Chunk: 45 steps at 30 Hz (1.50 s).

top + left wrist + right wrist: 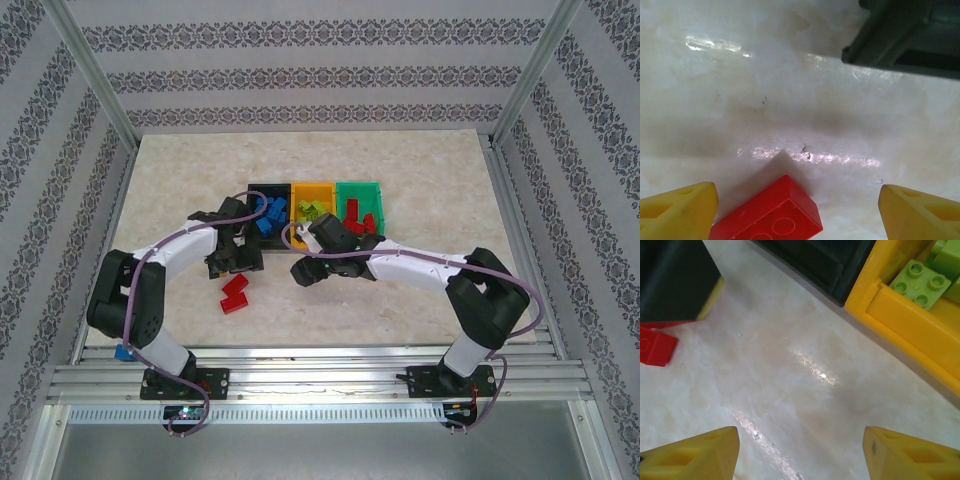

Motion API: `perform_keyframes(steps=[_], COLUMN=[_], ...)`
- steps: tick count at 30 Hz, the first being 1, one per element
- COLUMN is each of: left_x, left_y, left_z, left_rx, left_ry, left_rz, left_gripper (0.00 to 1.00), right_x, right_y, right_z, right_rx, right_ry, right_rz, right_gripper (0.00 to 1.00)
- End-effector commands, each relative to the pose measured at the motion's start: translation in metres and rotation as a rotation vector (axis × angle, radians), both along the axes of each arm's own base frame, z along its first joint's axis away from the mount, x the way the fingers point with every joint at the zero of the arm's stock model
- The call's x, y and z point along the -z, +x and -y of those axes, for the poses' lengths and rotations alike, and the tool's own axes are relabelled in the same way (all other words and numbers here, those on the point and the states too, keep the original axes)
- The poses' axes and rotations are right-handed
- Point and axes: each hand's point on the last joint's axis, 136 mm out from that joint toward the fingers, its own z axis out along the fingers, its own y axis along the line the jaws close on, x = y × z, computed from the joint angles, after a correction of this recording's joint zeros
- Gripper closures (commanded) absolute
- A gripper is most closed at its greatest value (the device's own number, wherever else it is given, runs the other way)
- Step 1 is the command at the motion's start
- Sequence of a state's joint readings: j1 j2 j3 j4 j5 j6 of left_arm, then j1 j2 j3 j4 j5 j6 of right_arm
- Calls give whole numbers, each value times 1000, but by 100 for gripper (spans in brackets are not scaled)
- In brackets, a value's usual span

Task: Sort the legos into containers by color
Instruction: Pick up the lego from the bottom-left of the table, then place the lego in the container.

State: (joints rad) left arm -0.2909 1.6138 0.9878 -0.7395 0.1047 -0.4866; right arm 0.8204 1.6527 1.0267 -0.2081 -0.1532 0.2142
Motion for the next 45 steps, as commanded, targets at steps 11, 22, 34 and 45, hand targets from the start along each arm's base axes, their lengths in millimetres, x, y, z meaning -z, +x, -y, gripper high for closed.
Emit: perform_keyframes(steps=[11, 22, 34, 45], left_x=[20, 29, -1, -81], left_y=[-31, -44, 5, 27], left_z=[-3, -16, -4, 17], left_rx=[96, 69, 62, 53], left_ry=[93, 133, 105, -54], left_rz=[-97, -85, 94, 357], left_gripper=[38, 45, 81, 98], right_x=[-13, -17, -23, -17], right_y=[3, -1, -6, -6], right_z=[7, 17, 33, 59], right_rx=[46, 67, 95, 151], right_ry=[40, 30, 13, 9], right_rz=[29, 52, 75, 65], right_gripper=[33, 33, 33, 33])
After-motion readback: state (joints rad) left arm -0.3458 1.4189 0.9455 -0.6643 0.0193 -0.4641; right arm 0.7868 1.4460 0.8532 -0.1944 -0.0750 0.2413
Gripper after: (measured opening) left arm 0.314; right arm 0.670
